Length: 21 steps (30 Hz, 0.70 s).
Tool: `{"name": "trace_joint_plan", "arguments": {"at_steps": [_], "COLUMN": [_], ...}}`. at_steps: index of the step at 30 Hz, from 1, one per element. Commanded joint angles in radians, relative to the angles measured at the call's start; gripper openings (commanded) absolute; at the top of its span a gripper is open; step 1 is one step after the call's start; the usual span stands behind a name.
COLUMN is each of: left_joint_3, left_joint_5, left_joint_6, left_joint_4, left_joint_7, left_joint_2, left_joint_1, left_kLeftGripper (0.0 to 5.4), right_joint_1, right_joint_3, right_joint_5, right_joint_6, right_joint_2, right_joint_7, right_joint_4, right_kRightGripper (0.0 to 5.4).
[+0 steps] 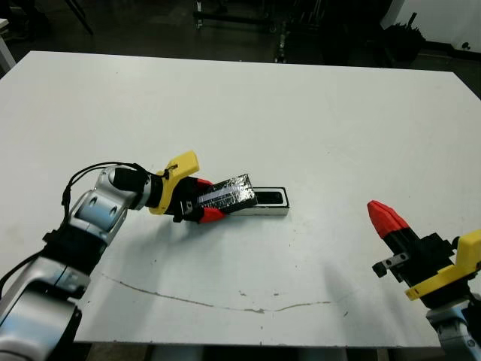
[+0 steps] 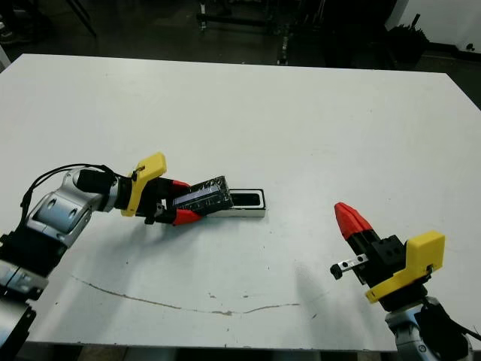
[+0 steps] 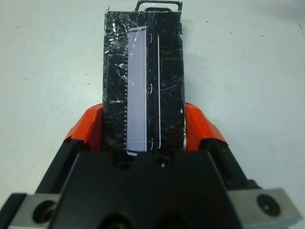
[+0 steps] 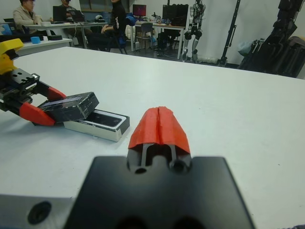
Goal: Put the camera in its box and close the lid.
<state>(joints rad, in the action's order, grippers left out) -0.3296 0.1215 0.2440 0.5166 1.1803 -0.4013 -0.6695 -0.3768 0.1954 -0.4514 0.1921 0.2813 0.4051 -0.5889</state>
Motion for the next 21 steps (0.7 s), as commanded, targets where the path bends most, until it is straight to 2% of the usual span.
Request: {"name": "trace_joint_plan", "arguments": {"at_steps": [1, 11, 15, 21], "left_joint_3": [0.012, -0.031, -0.04, -0.024], "left_joint_5": [-0.032, -0.104, -0.128, -0.124], "left_joint_6": [-0.031, -0.147, -0.148, -0.107], "left_joint_4": [0.132, 0.375, 0.404, 0.417], "left_joint_7": [0.007, 0.148, 0.176, 0.211], "left_joint_2": [0.009, 0.062, 0.08, 0.108], "left_joint_1": [-0.072, -0.204, -0.224, -0.219], "left_kLeftGripper": [3.16, 3.16, 3.16, 3.16], "right_joint_1": [0.0, -0.013, -0.016, -0.022], "right_joint_3": [0.0, 0.001, 0.003, 0.006], "right_joint_5": [0.006, 0.009, 0.003, 0.016], "right_joint_6": [0.002, 0.002, -0.001, -0.01], "right_joint_2": [0.011, 0.01, 0.006, 0.009], "right_joint_7": [0.001, -0.005, 0.0, -0.001], "right_joint_4": [0.006, -0.003, 0.006, 0.005], "right_kRightGripper": [0.0, 0.0, 0.0, 0.0]}}
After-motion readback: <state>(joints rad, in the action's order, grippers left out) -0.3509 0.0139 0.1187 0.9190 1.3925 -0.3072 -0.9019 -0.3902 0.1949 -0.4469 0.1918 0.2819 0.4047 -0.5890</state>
